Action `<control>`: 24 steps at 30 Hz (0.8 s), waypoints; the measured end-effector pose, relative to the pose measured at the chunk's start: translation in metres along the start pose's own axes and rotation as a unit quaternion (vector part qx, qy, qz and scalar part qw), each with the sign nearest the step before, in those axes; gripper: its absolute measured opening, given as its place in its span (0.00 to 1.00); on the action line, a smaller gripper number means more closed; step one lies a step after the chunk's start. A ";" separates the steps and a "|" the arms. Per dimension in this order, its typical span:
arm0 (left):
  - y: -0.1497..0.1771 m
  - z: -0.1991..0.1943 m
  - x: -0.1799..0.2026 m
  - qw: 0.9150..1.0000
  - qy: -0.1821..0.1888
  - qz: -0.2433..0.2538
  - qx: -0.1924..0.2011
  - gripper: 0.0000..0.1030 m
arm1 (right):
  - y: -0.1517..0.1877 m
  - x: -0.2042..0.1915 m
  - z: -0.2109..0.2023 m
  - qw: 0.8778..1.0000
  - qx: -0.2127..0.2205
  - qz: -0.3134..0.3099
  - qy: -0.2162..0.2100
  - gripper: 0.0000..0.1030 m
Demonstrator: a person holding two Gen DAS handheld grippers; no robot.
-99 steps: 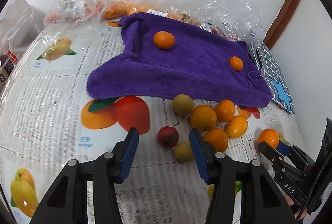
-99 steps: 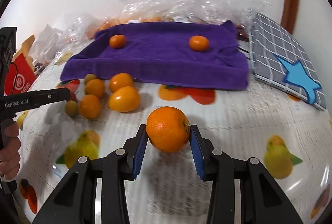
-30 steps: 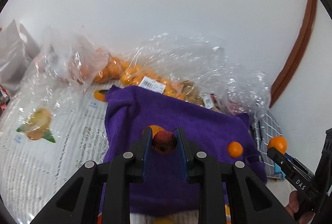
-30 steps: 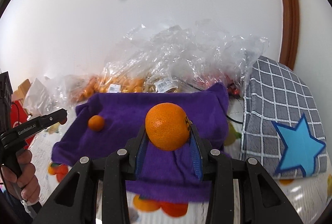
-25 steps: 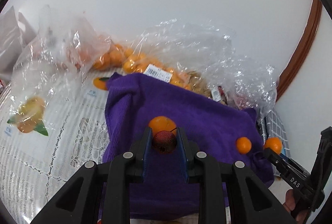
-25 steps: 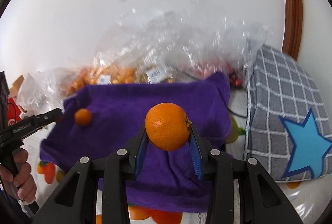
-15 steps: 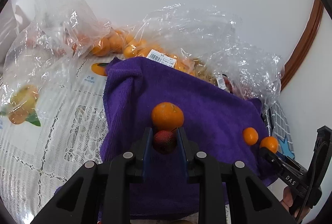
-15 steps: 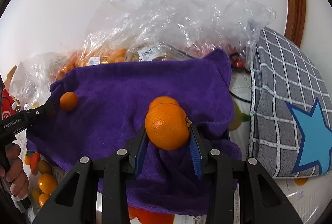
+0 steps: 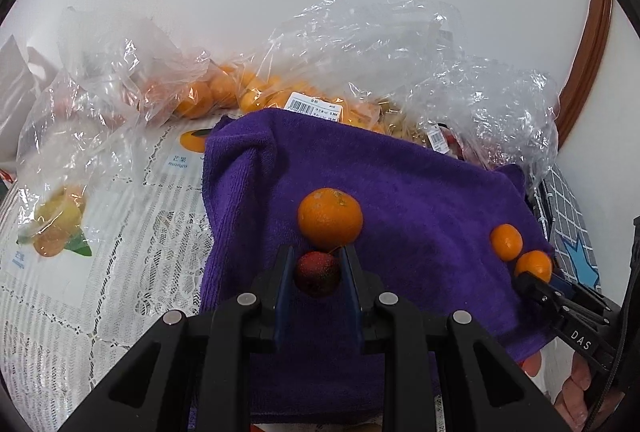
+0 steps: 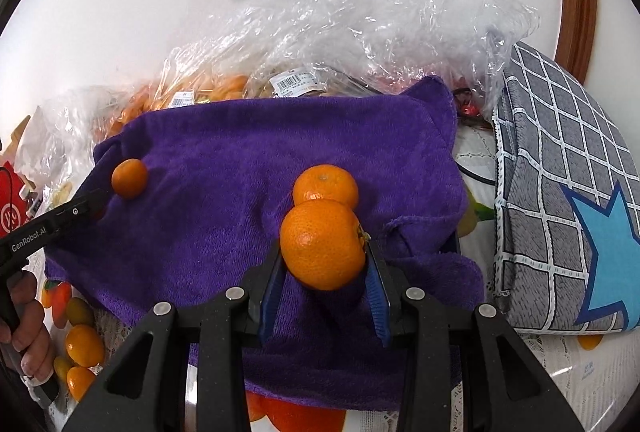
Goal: Organize fruits
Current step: 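Carry both fruits onto the purple towel and open both tools, then withdraw both tools from the towel toward the loose fruits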
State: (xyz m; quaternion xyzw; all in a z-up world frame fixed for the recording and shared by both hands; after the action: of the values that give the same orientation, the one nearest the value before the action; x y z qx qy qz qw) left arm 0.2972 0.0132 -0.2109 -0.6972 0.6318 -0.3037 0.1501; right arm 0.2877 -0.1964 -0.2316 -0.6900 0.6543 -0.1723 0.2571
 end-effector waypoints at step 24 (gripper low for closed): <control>0.007 -0.053 -0.008 0.998 0.002 -0.011 0.063 0.39 | 0.004 -0.004 -0.082 0.996 0.078 0.027 -0.015 0.68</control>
State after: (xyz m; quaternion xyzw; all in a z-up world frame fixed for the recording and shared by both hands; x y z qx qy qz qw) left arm 0.2586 0.0286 -0.1760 -0.6930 0.6036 -0.3459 0.1891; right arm 0.2370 -0.2027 -0.1673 -0.6522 0.6534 -0.2060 0.3245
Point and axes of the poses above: each gripper's, at about its wrist camera, not at the fingertips, and z roughly the way its jaws point, x to its right, y to its underside, the point moved 8 cm from there along z, roughly the way its jaws point, and after that the axes turned 8 degrees about -x, right-handed, at the moved point
